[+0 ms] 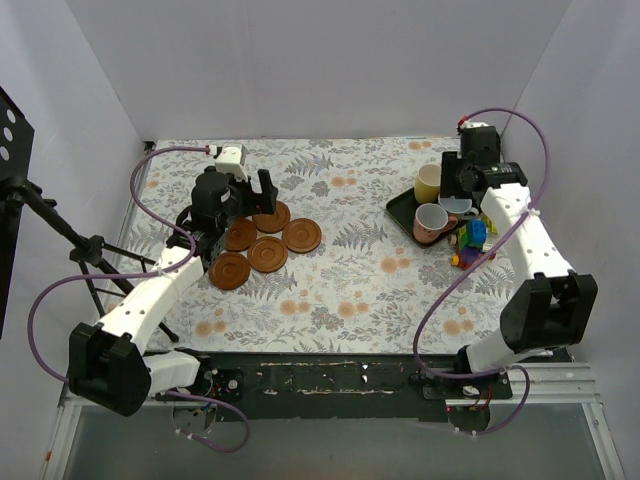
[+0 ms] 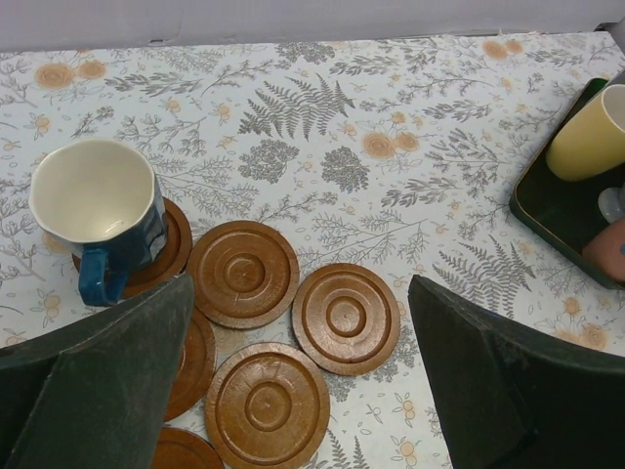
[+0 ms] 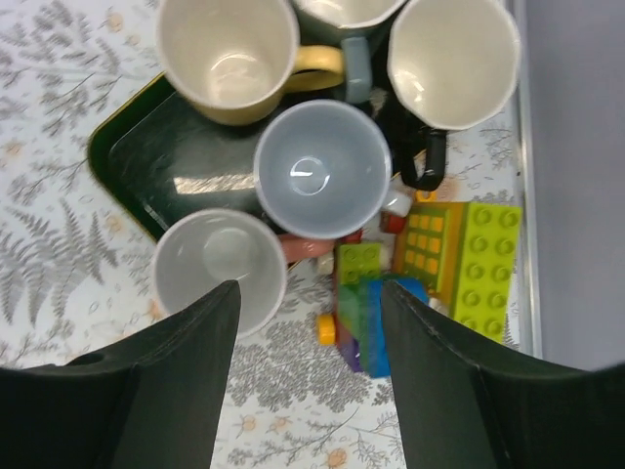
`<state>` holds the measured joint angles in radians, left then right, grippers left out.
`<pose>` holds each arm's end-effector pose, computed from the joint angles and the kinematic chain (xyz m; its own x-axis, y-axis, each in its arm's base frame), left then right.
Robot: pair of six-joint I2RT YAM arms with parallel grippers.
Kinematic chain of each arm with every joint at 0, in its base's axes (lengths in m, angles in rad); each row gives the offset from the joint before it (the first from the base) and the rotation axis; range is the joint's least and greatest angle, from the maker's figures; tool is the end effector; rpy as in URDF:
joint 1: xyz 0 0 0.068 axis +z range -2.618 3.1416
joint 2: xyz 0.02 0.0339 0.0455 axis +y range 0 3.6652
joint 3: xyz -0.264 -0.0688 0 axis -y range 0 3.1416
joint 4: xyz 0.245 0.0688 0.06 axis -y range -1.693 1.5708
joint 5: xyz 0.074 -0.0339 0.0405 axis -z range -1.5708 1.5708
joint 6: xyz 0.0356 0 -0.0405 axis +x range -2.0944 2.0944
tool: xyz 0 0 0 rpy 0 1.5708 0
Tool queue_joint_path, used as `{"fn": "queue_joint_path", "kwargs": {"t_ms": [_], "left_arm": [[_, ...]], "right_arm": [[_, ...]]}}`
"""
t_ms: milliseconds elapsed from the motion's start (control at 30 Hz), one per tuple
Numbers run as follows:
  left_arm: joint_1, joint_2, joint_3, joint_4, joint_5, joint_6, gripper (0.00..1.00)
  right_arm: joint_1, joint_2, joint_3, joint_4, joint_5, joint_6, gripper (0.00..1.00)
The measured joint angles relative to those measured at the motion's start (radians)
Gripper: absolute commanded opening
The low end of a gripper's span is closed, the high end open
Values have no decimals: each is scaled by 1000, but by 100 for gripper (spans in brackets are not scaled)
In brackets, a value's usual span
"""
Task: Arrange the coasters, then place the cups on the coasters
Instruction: Pick up the cup from the tray.
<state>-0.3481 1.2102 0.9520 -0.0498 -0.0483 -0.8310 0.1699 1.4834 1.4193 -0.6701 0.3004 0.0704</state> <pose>0.2670 -0.0951 0.3228 -0.4118 -0.6354 -0.6532 -0.0099 0.7199 -0.6940 0.3226 0.0447 0.3483 -0.6548 -0.0442 -0.7545 0.1013 0.9842 -0.1455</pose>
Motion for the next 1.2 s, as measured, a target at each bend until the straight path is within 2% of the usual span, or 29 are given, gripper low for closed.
{"fn": "queue_joint_path", "kwargs": {"t_ms": [333,633,933,1200], "left_arm": [[-21,1,-2,28,0,1,93],[-21,16,-2,24,0,4,94],[-22,20,-2,23,5,4,94],[-22,28,-2,19,11,3,94]], "right_arm": [[-238,181,120,92,-4,-11,55],[-420,381,222,163,-130,-11,49],[-459,435,227,216,-295,1,53],[-456,476,283,229,-337,4,52]]}}
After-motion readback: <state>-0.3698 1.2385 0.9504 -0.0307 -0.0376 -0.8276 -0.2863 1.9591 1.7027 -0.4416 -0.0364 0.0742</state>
